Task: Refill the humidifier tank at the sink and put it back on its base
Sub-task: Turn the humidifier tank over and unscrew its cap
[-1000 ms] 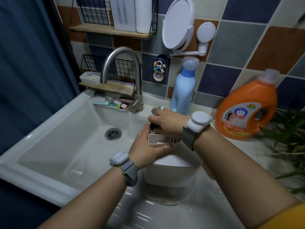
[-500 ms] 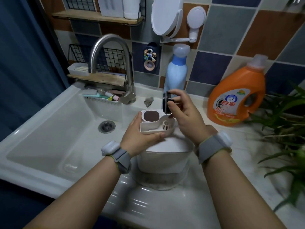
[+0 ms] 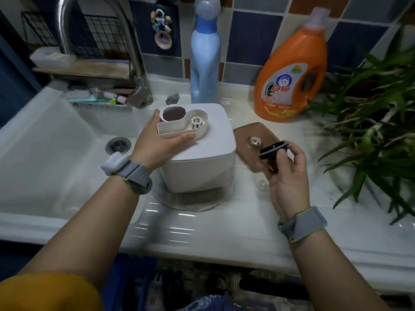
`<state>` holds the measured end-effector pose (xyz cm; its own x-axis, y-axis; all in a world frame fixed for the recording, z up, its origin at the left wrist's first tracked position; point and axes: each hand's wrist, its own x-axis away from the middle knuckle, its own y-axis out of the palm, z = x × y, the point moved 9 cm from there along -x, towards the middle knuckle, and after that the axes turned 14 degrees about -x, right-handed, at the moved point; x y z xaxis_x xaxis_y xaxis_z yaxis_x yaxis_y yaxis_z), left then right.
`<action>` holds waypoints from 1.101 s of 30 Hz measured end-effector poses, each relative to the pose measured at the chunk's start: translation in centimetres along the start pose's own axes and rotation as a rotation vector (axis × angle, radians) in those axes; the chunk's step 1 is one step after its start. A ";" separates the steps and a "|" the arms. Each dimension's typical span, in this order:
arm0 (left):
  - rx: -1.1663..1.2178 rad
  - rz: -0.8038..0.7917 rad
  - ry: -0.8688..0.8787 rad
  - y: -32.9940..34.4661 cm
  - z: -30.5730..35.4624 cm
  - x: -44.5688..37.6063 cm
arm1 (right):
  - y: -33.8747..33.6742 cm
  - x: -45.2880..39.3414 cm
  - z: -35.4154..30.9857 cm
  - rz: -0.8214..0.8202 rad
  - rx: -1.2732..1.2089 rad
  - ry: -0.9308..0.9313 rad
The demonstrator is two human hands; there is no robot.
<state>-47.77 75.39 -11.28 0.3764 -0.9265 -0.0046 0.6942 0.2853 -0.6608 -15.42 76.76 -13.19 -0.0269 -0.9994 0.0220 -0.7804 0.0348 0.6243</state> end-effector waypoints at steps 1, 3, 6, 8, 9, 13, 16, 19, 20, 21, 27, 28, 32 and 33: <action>0.006 0.002 0.010 -0.1 0.1 0.0 | -1.2 0.5 0.3 0.022 0.036 0.001; 0.010 -0.012 0.014 0.1 0.1 -0.1 | -3.3 2.0 1.0 0.072 0.083 0.007; 0.016 -0.026 0.037 0.7 0.4 -0.1 | -5.5 4.4 1.9 0.096 0.247 0.007; 0.024 -0.032 0.055 1.0 1.1 0.2 | -6.6 5.4 3.2 0.065 0.422 0.040; 0.028 -0.030 0.063 1.1 1.4 0.5 | -7.2 5.6 3.9 0.064 0.499 0.054; 0.060 -0.028 0.070 1.2 2.1 1.1 | -8.2 6.3 4.4 0.065 0.845 -0.054; 0.070 -0.042 0.085 1.5 2.6 1.4 | -7.0 6.7 4.0 0.005 0.991 -0.209; 0.083 -0.043 0.094 1.7 2.8 1.6 | -6.3 7.2 3.9 0.018 1.043 -0.270; 0.088 -0.045 0.095 1.7 2.9 1.7 | -6.5 7.3 3.9 0.035 1.042 -0.276; 0.095 -0.050 0.097 1.7 2.9 1.7 | -6.6 7.4 4.0 0.053 1.036 -0.285; 0.119 -0.052 0.132 1.6 3.1 1.7 | -7.2 7.3 4.3 0.129 1.011 -0.255; 0.126 -0.050 0.131 1.6 3.1 1.7 | -7.3 7.2 4.5 0.129 1.016 -0.234; 0.127 -0.062 0.124 1.8 2.8 1.8 | -7.1 7.7 4.3 0.119 1.080 -0.221; 0.123 -0.067 0.126 2.0 2.9 1.7 | -6.7 7.7 4.1 0.116 1.104 -0.237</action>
<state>-43.99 75.12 -10.38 0.2524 -0.9656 -0.0629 0.7878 0.2428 -0.5660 -12.93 68.80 -20.44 -0.1607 -0.9691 -0.1872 -0.8863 0.2252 -0.4047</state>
